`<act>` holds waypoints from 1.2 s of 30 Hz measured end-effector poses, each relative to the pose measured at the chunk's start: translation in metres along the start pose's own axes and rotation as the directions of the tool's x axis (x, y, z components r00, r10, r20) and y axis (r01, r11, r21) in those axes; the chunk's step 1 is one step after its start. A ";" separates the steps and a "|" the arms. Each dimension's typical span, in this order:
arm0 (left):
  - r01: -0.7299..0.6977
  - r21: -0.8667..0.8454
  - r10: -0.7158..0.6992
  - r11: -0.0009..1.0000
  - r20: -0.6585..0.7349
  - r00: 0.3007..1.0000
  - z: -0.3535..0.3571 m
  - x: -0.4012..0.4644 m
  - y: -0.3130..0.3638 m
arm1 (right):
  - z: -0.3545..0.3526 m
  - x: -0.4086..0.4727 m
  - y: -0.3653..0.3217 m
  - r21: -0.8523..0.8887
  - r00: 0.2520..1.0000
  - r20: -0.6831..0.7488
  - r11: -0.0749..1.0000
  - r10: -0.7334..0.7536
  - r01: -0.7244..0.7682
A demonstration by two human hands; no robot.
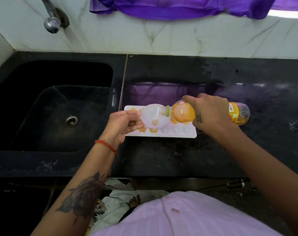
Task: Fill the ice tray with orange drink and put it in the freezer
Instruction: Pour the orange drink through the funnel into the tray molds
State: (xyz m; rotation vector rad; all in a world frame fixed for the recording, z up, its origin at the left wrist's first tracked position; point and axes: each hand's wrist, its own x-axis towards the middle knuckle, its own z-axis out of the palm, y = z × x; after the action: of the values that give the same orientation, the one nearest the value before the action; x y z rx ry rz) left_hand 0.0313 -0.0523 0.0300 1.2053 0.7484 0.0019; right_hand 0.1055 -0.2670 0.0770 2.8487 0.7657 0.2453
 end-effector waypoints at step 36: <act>0.016 0.043 -0.020 0.999 0.088 0.996 0.027 0.000 -0.003 | -0.001 -0.020 0.022 -0.011 0.998 0.013 0.998 0.060 -0.060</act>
State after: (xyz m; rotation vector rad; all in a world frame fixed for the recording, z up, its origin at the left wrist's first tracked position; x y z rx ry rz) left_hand 0.0440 -0.0764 0.0313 1.2303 0.6848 -0.0820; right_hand 0.0986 -0.2962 0.0800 2.8629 0.6747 0.2378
